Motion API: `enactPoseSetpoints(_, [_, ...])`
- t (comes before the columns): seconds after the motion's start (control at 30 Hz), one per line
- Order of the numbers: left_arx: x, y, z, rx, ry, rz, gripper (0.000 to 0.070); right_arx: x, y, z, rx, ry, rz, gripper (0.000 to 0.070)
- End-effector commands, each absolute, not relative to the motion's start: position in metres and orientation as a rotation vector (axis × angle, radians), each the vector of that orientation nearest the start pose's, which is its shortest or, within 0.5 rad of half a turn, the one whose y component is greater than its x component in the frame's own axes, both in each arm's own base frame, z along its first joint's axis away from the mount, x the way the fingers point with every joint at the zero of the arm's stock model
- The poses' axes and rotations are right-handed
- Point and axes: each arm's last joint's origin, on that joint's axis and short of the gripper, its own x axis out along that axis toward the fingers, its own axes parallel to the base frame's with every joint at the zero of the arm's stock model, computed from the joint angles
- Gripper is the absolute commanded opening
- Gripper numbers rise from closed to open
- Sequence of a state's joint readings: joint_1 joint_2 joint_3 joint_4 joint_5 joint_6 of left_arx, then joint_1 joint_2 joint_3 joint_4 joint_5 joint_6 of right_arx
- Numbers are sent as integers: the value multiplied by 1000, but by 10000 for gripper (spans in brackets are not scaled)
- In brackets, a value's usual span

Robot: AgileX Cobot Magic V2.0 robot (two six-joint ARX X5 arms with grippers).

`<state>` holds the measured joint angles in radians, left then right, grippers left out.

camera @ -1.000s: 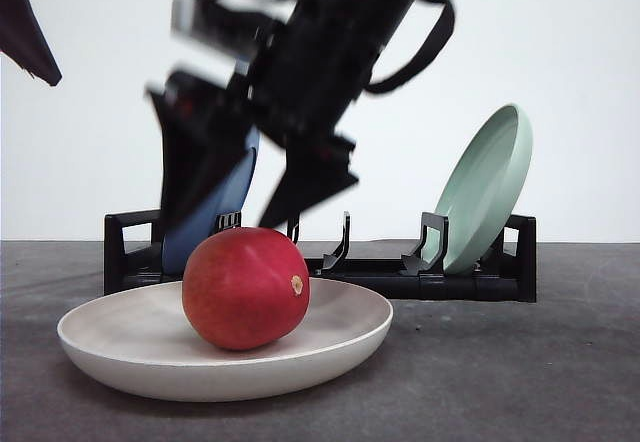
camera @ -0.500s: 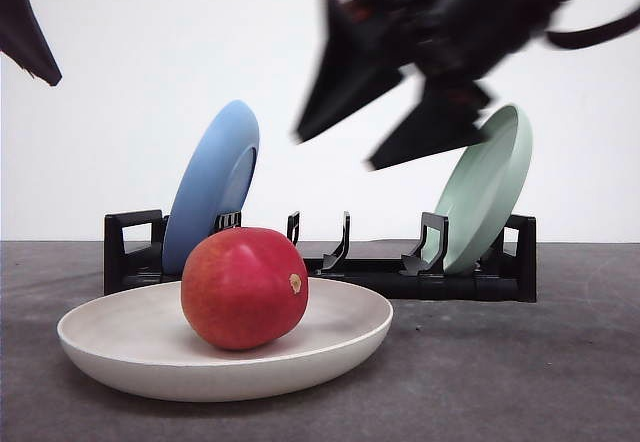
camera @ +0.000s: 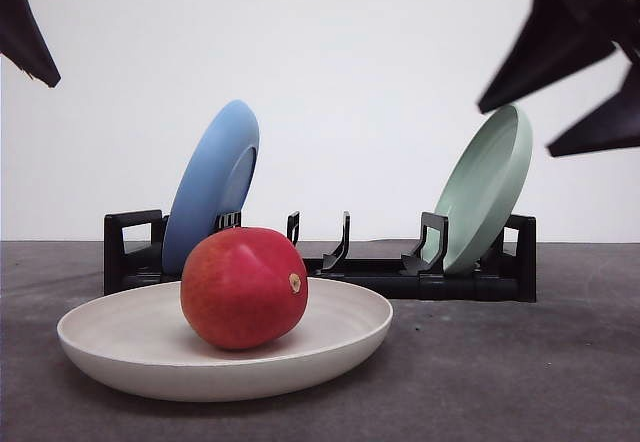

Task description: Place pomegranate in white plate

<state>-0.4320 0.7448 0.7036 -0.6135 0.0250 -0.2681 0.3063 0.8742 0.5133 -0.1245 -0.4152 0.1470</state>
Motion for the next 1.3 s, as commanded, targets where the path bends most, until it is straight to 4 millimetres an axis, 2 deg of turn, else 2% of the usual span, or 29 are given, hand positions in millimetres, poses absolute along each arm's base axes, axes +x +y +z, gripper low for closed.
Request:
enactPoseSetpoints(0.0, [136, -64, 275, -98, 696, -356, 390, 173, 67, 233, 170, 539, 670, 577])
enactPoseSetpoints(0.03, [136, -64, 275, -97, 698, -356, 300, 174, 67, 234, 168, 533, 667, 473])
enactPoseSetpoints(0.07, [136, -64, 275, -96, 699, -356, 167, 174, 67, 234, 167, 529, 665, 291])
enactPoseSetpoints(0.1, [136, -64, 275, -96, 698, -356, 4, 174, 66, 234, 166, 527, 662, 51])
enactPoseSetpoints(0.17, [137, -64, 276, -101, 689, -358, 1, 175, 66, 235, 161, 520, 659, 34])
enactPoseSetpoints(0.8, [135, -63, 275, -92, 676, -361, 0, 175, 66, 235, 161, 516, 658, 35])
enactPoseSetpoints(0.97, [130, -51, 254, 8, 582, -349, 0, 175, 66, 235, 161, 516, 658, 35])
enactPoseSetpoints(1.27, [111, -14, 212, 35, 364, -140, 0, 175, 66, 235, 161, 516, 658, 35])
